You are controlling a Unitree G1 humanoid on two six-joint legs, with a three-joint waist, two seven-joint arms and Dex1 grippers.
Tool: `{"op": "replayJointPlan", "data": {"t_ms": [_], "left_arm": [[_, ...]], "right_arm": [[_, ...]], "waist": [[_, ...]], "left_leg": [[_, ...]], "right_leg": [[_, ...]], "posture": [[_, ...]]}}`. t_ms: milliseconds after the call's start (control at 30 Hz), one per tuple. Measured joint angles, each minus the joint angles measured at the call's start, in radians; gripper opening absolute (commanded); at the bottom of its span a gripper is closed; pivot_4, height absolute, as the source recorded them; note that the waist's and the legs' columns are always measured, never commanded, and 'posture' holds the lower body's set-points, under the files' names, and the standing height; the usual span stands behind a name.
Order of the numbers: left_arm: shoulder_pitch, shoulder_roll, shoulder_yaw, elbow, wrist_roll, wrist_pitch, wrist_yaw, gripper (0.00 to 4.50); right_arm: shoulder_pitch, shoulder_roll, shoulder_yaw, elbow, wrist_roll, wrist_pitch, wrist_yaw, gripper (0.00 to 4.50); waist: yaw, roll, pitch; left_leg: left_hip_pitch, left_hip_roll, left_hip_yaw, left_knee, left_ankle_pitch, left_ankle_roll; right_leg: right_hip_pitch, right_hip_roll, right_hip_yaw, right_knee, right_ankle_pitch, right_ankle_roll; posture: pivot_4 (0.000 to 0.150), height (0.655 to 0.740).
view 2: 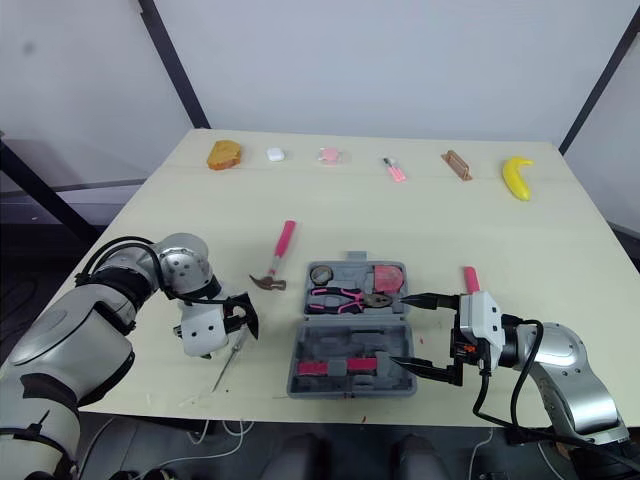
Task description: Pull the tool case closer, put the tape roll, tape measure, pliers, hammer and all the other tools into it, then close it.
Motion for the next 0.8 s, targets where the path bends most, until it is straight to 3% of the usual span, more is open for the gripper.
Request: {"op": "replayJointPlan", "data": {"t_ms": [300,433,500,567,600,633,700,800], "left_arm": [[-0.038,-0.033,0.007,0.037,0.233,-0.028,0.213,4.41],[-0.064,-0.051,0.007,0.049,0.32,-0.032,0.3,3.21],[-0.07,-0.056,0.006,0.063,0.356,-0.052,0.335,2.24],[-0.071,-0.058,0.007,0.068,0.372,-0.066,0.351,1.55],[-0.071,-0.059,0.007,0.069,0.375,-0.068,0.353,1.48],[-0.071,-0.06,0.007,0.074,0.383,-0.078,0.362,0.83],[-0.07,-0.061,0.007,0.081,0.388,-0.091,0.368,0.21],[-0.069,-0.063,0.007,0.098,0.391,-0.111,0.377,0.03]], "right_arm": [[0.012,0.003,0.004,0.0,-0.005,-0.012,-0.003,4.5],[0.012,0.003,0.004,0.0,-0.006,-0.016,-0.003,4.5],[0.014,0.003,0.004,0.0,-0.008,-0.019,-0.003,4.5],[0.014,0.003,0.004,0.0,-0.009,-0.02,-0.003,4.5],[0.015,0.002,0.004,0.0,-0.009,-0.021,-0.003,4.5],[0.016,0.002,0.004,0.001,-0.011,-0.026,-0.003,4.5],[0.016,0.002,0.004,0.001,-0.012,-0.031,-0.003,4.5],[0.016,0.002,0.004,0.002,-0.013,-0.034,-0.004,4.5]], "waist": [[0.005,0.0,0.0],[0.005,0.0,0.0],[0.005,0.0,0.0],[0.005,0.0,0.0],[0.005,0.0,0.0],[0.006,0.001,-0.001],[0.007,0.001,-0.001],[0.006,0.002,-0.001]], "left_leg": [[0.0,0.0,0.0,0.0,0.0,0.0],[0.0,0.0,0.0,0.001,0.0,0.0],[0.001,0.0,0.0,0.001,0.0,0.0],[0.001,0.0,0.0,0.001,0.0,0.0],[0.001,0.0,0.0,0.001,0.0,0.0],[0.001,0.0,0.001,0.001,0.0,0.0],[0.002,0.0,0.001,0.001,0.0,0.0],[0.002,0.0,0.002,0.001,0.0,0.0]], "right_leg": [[0.0,0.0,0.0,0.001,0.0,0.0],[0.0,0.0,0.0,0.001,0.0,0.0],[0.0,0.0,0.0,0.002,0.0,0.0],[0.0,0.0,0.0,0.003,0.0,0.0],[0.0,0.0,0.0,0.003,0.0,0.0],[0.0,0.0,0.001,0.003,0.0,0.0],[0.0,0.0,0.001,0.003,0.0,0.0],[0.0,0.0,0.001,0.003,0.0,0.0]], "posture": [[0.15,0.74],[0.15,0.74],[0.15,0.74],[0.15,0.74],[0.15,0.74],[0.15,0.74],[0.15,0.74],[0.15,0.74]]}}
